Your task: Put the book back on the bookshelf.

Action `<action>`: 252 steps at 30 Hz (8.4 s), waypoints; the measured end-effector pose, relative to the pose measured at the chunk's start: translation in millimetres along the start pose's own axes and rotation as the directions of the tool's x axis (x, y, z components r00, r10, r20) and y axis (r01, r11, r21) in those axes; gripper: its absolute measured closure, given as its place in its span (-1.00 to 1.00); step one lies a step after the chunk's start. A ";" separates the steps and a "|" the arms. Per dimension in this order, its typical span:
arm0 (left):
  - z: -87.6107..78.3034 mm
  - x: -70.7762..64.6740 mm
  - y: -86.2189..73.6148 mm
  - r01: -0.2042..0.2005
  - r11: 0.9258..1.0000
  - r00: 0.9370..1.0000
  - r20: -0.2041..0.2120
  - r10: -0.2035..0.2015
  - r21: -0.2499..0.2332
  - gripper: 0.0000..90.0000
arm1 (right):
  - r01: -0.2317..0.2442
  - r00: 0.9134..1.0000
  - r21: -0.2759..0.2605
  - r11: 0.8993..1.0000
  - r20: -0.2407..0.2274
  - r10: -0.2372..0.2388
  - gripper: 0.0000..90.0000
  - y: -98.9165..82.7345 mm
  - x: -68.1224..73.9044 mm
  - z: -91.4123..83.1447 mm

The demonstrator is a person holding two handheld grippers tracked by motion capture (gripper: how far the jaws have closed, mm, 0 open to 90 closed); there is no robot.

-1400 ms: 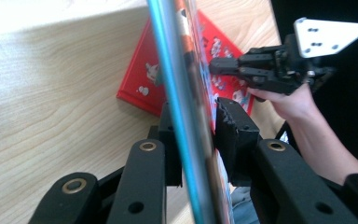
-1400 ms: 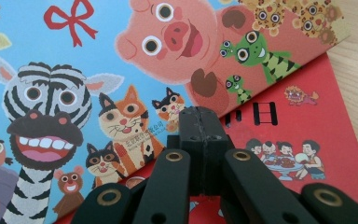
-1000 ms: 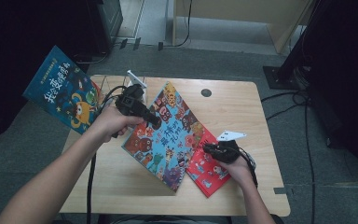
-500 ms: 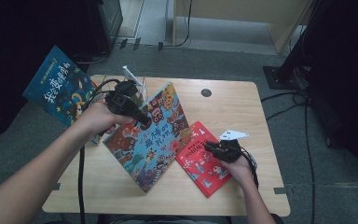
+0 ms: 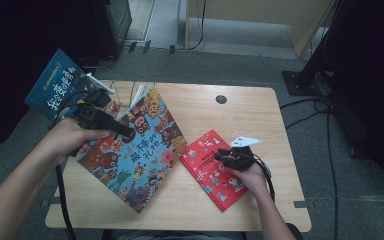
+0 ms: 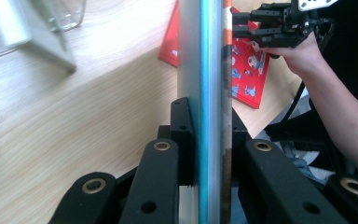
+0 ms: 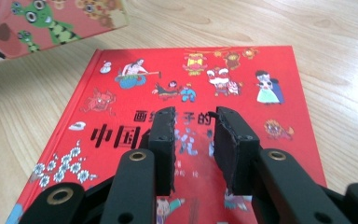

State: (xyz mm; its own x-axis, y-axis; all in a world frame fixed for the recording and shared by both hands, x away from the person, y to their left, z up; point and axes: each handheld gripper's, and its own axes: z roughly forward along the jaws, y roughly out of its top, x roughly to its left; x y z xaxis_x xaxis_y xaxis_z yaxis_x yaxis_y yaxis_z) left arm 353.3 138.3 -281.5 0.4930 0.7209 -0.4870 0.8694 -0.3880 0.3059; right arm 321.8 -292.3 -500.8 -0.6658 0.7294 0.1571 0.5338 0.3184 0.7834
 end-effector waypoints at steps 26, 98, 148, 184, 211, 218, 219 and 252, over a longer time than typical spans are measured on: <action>-68.7 54.4 -81.1 0.192 0.972 0.981 -0.012 -0.195 -0.139 0.80 | 0.057 0.998 0.055 0.997 -0.023 -0.055 0.46 5.9 2.9 21.1; -123.6 123.4 0.1 0.320 0.886 0.883 -0.233 -0.407 -0.336 0.80 | 0.092 0.996 0.057 0.994 -0.014 -0.092 0.51 6.3 5.8 22.4; -77.5 93.8 9.2 0.183 0.924 0.952 -0.176 -0.252 -0.335 0.14 | 0.012 1.000 0.019 1.000 0.018 -0.012 0.43 -2.9 -3.3 -6.2; 97.8 33.3 15.1 -0.038 0.979 0.996 -0.082 0.022 -0.198 0.00 | -0.045 0.990 0.000 0.999 0.134 0.044 0.46 -57.9 -8.3 -73.7; 186.9 10.9 28.5 -0.120 0.985 0.992 -0.052 0.114 -0.121 0.02 | -0.100 0.978 0.003 0.995 0.186 0.098 0.59 -94.1 -3.6 -106.7; 191.2 10.8 28.9 -0.127 0.984 0.991 -0.047 0.122 -0.125 0.02 | -0.089 0.984 0.058 0.994 0.160 0.079 0.79 -100.0 -0.6 -110.1; 191.5 10.9 29.0 -0.129 0.984 0.991 -0.046 0.124 -0.126 0.03 | -0.087 0.984 0.057 0.995 0.160 0.077 0.80 -100.1 -0.6 -110.1; 206.5 32.1 -23.5 -0.058 0.988 0.997 -0.051 0.051 -0.145 0.40 | 0.014 1.000 0.057 0.998 0.023 -0.016 0.81 -68.9 17.7 -59.4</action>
State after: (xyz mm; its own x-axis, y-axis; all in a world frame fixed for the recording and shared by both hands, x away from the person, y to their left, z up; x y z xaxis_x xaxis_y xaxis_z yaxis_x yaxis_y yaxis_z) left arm 355.3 52.0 -473.3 0.5343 0.7287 -0.4284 0.8257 -0.3415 0.4490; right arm 242.3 -337.2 -516.3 -0.6617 0.7383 0.1307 0.5532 0.3631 0.7497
